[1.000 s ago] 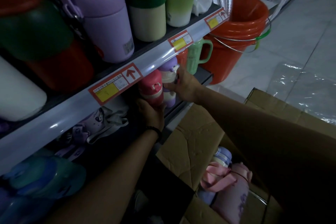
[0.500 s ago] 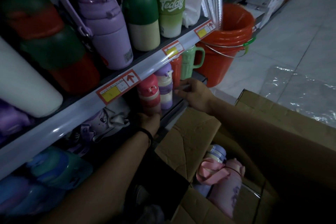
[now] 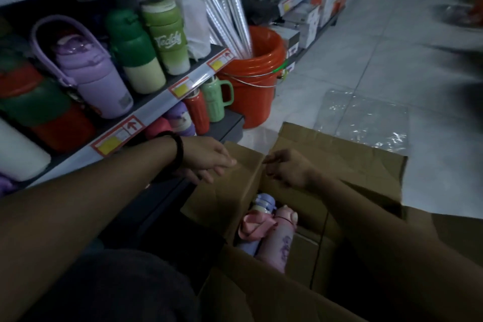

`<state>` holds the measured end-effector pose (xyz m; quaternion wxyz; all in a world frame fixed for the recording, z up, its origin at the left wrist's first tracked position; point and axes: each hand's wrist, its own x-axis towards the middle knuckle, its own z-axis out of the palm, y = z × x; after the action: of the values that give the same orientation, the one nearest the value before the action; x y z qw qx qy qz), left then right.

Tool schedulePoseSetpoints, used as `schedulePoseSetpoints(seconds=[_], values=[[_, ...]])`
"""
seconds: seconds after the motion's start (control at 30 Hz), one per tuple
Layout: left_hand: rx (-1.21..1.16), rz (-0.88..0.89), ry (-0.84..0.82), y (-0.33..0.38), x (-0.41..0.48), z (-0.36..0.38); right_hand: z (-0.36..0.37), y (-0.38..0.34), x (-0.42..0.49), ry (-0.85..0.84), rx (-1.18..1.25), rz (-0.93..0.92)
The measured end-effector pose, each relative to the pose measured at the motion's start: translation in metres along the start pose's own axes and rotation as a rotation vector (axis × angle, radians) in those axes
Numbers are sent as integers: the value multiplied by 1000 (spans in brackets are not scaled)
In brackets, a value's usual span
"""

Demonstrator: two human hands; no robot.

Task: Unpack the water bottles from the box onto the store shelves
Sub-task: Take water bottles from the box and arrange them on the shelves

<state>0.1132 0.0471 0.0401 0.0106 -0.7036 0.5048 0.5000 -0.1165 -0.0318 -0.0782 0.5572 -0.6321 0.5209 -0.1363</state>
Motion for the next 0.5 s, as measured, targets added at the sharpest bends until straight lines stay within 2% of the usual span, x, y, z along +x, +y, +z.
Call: schedulePoseSetpoints(seconds=[0.1,0.23,0.37,0.5], values=[[139,40,-3,20,-9,22,-2,42,-9,68,27,101],[146,75,18,19,-4,59,15,110,-5,76,-149,261],[272,49,26,15,12,70,44,169,-2,140,-44,540],[467,142,57,31,26,74,72,202,-2,272,206,648]])
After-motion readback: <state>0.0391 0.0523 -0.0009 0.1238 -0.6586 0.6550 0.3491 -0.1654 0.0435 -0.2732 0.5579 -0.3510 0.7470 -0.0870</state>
